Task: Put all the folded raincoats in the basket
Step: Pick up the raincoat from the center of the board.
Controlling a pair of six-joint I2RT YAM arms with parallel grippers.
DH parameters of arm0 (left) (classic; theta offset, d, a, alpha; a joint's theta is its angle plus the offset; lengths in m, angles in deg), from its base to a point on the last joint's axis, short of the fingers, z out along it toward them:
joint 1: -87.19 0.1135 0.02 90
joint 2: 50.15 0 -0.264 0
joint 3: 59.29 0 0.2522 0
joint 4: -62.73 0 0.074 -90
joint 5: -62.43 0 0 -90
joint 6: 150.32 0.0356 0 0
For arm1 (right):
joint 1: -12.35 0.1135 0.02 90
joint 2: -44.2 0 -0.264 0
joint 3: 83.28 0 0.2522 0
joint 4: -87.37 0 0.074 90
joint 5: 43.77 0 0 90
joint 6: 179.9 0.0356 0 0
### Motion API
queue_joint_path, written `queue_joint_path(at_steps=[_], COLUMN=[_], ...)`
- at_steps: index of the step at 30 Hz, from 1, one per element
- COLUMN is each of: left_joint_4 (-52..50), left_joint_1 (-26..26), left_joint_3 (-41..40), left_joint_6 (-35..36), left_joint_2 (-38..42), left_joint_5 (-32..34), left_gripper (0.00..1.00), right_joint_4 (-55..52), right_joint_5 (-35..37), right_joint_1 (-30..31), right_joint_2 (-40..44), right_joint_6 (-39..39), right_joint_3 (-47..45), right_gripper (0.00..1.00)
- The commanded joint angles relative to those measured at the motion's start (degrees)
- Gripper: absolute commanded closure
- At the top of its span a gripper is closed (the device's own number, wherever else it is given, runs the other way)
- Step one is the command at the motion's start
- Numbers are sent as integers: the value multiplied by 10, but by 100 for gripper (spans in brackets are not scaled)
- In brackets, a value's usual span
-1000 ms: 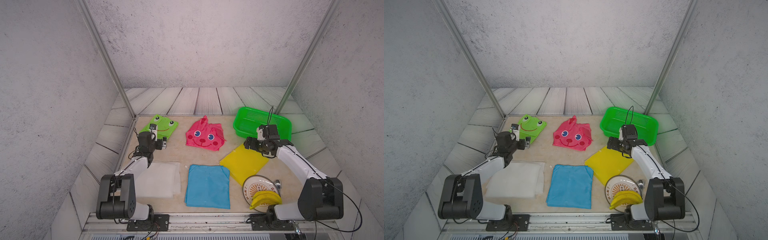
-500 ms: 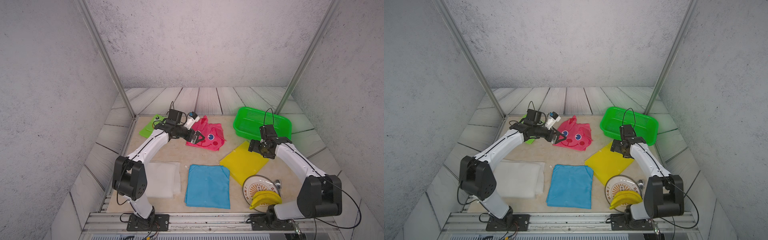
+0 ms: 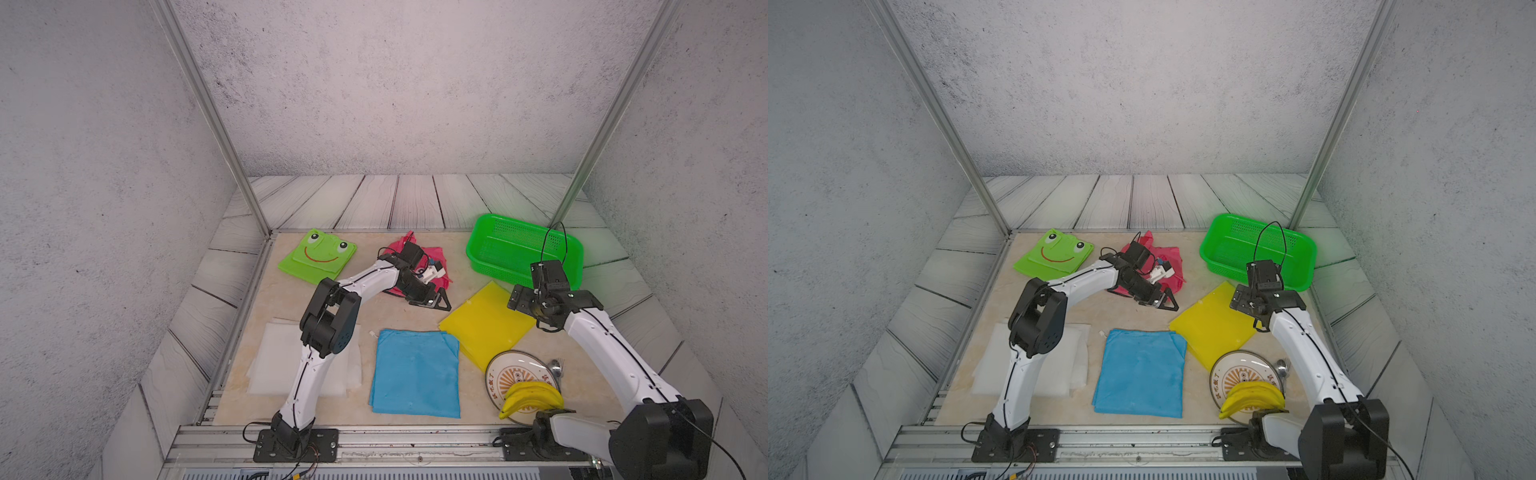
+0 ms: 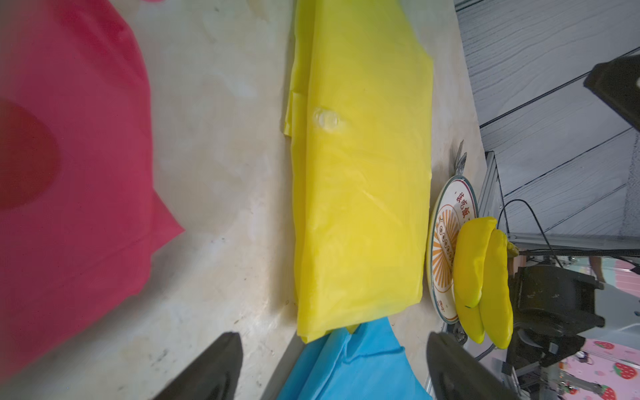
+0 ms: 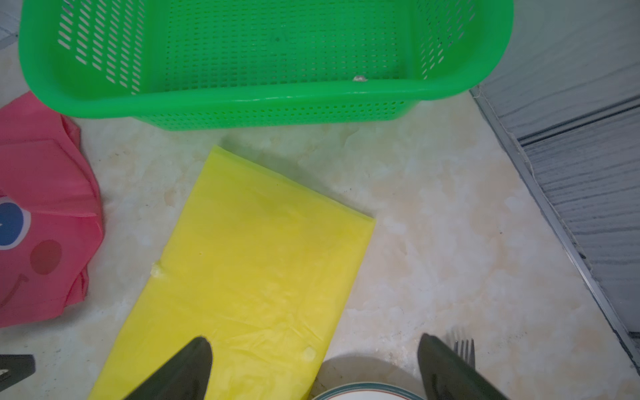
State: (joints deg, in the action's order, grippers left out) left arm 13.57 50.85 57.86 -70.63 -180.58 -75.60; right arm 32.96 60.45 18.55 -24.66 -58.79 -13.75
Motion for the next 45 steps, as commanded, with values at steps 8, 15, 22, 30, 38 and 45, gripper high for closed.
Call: queue_joint_path(at_steps=[8,15,22,30,38,45], left_joint_4=[-20,-21,-30,-108,-148,-156], left_joint_1=[-24,-47,-60,-53,-53,-54], left_joint_3=[5,8,30,134,182,197], left_joint_6=[-58,-83,-89,-44,-20,24], left_joint_2=[-50,-75,-115,-187,-195,-139], left_joint_5=[-4,-15,-29,0,-31,0], left_gripper=[17,25,37,70,100,100], right_joint_4=[13,22,12,-36,-46,-61], right_joint_5=[19,5,2,88,98,100], right_joint_1=[0,0,0,0,0,0], right_joint_2=[4,-17,-33,-38,-19,-29], right_joint_6=[-6,-10,-11,39,41,63], right_joint_3=[-8,4,14,33,37,47], right_gripper=[2,2,2,0,0,4])
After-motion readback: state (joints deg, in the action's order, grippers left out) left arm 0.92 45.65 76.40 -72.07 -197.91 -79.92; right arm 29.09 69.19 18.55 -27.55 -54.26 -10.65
